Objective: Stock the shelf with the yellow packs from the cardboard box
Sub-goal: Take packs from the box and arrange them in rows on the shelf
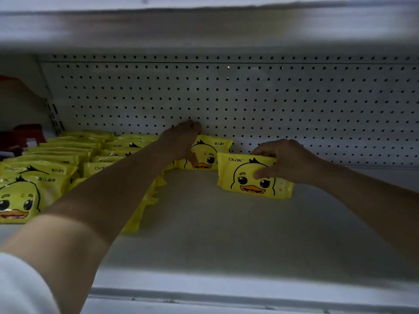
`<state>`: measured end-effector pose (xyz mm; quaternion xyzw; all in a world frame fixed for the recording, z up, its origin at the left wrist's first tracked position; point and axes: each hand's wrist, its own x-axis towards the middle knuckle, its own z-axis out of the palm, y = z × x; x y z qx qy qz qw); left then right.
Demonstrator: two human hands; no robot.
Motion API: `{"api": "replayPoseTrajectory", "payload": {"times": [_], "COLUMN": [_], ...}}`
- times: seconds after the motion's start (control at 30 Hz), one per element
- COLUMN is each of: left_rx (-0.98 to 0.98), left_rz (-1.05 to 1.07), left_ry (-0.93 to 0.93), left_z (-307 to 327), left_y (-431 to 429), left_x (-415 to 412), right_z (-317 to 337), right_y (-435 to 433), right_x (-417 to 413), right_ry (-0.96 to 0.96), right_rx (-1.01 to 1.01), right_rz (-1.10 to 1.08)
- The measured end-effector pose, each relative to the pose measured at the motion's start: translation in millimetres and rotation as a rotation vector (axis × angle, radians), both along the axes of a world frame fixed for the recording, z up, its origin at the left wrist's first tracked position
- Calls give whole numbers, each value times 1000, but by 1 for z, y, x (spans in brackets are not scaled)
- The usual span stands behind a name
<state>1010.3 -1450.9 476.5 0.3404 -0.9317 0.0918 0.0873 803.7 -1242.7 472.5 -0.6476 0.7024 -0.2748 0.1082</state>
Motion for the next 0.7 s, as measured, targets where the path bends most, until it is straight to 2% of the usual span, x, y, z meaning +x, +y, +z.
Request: {"api": "replayPoseTrajectory", "payload": {"times": [0.27,0.33,0.47,0.53,0.6,0.7], "left_rx": [-89,-166,-440,-483,-366,153], "left_rz": [-1,5,66,63,5,-144], "left_ry": [-19,-45,-128,-118,12,404], "left_z": [-1,-2,-7,-9,-5,14], "left_y": [-10,-10,-9,-10,-14,-8], "left_x": [-6,-10,-17,-18,-14,-2], "right_z": [-2,-2,-3,-3,-4,-3], "right_y": [-5,-6,-8,-10,-14,-24], "right_x": [-4,-4,-6,-7,-7,-3], "right_ry": [-7,-17,1,12,17,43], "right_rx": [-2,4,10,9,6,-4], "right_rz": [-9,-7,-7,-14,-16,-9]}}
